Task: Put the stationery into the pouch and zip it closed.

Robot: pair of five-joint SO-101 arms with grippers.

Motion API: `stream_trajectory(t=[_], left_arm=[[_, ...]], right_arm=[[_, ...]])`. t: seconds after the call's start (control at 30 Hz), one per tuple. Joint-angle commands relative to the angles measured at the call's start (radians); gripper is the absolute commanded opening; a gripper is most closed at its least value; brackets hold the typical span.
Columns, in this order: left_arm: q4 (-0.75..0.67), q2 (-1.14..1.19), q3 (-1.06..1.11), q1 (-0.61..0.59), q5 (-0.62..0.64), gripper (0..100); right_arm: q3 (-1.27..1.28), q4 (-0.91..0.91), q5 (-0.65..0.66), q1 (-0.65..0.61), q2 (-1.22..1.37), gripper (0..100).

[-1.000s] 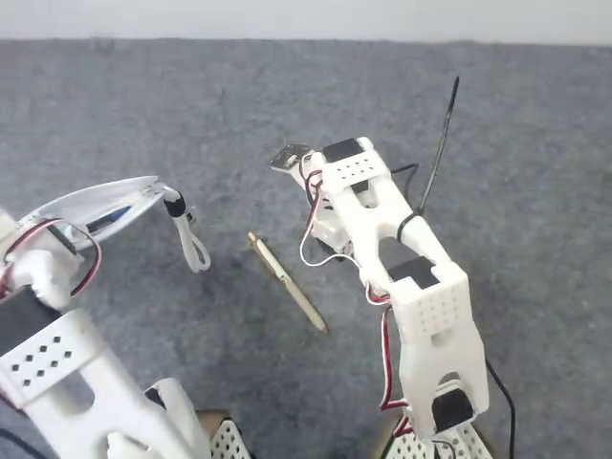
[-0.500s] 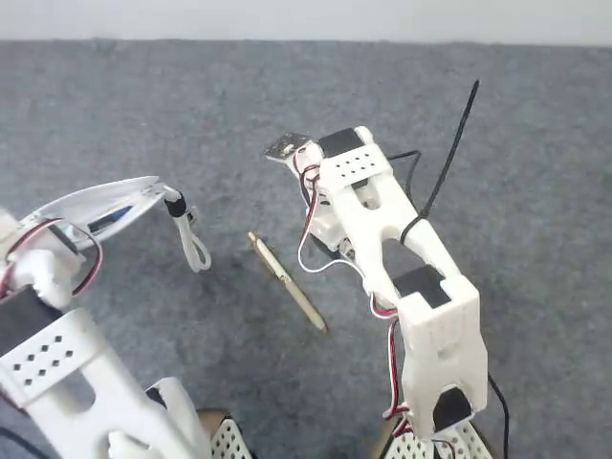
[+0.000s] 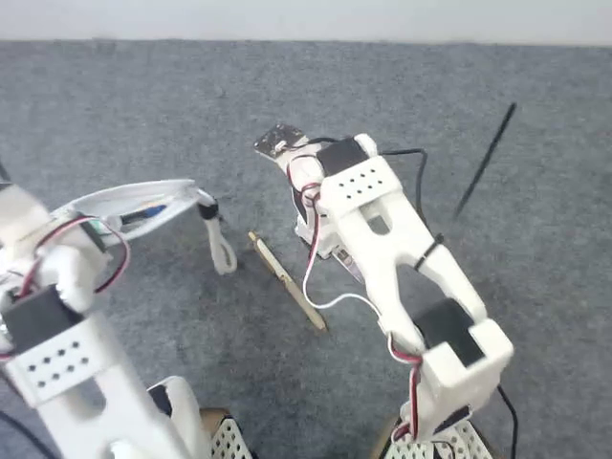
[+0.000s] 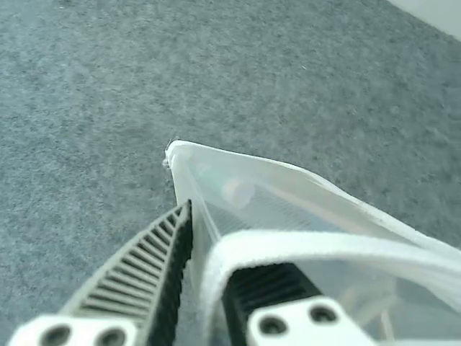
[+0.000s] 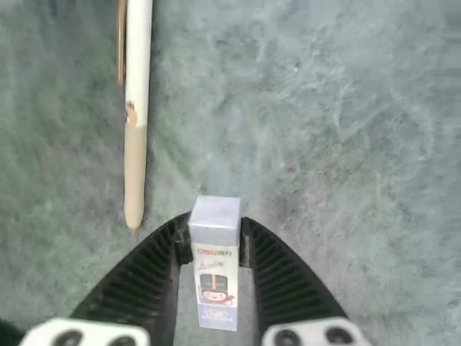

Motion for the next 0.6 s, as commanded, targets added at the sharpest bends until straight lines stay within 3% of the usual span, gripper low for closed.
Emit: stream_trajectory(t=[0.0, 0.23, 0.57], left_arm=[[0.046, -0.101, -0.097, 0.083, -0.009, 1], [0.048, -0.112, -0.093, 0.107, -0.02, 1], [0.014, -0.112, -0.045, 0.109, -0.021, 1]], right_arm=[[0.048, -0.108, -0.051, -0.005, -0.137, 0.6], [0.144, -0.225, -0.144, -0.004, -0.277, 0.6], [0.311, -0.292, -0.16, -0.013, -0.579, 0.6]])
